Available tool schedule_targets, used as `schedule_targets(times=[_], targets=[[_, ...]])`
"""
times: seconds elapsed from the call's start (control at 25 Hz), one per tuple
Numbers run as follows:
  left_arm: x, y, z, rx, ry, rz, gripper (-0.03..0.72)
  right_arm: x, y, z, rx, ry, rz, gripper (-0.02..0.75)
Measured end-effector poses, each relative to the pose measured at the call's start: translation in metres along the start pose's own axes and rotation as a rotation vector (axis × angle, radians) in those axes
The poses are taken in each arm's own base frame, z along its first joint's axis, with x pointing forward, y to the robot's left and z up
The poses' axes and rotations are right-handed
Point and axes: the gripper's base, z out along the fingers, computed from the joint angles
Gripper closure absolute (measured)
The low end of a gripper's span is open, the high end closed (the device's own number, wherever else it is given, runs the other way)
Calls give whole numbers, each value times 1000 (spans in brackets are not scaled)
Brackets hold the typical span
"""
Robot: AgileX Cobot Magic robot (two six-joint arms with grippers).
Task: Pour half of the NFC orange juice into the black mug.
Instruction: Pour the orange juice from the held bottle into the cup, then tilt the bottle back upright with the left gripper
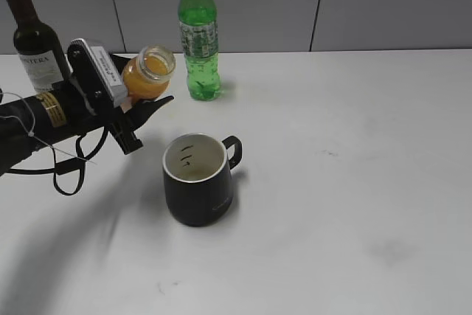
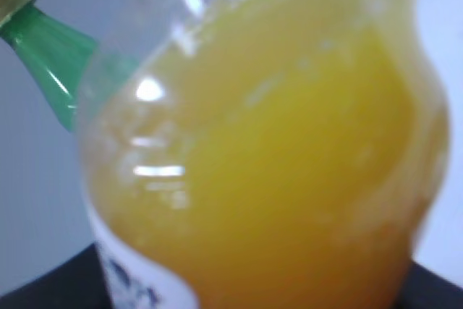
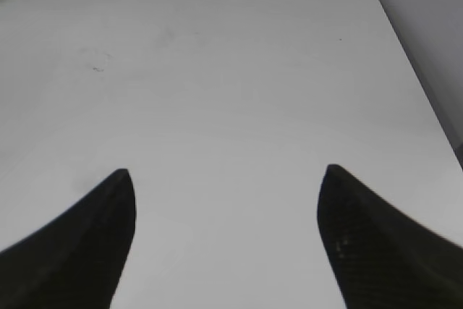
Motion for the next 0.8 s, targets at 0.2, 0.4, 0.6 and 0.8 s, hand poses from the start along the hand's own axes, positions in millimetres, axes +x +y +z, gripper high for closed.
schedule_targets(times=[0.2, 0.4, 0.6, 0.8], targets=[[-4, 3, 0, -33, -39, 107, 219, 0, 0, 0, 0, 0, 0, 143], [-4, 3, 0, -40, -44, 169, 219, 0, 0, 0, 0, 0, 0, 143], [-1, 0, 1, -38, -38, 227, 219, 0, 0, 0, 0, 0, 0, 143], [7, -5, 3, -45, -13, 261, 219, 0, 0, 0, 0, 0, 0, 143]])
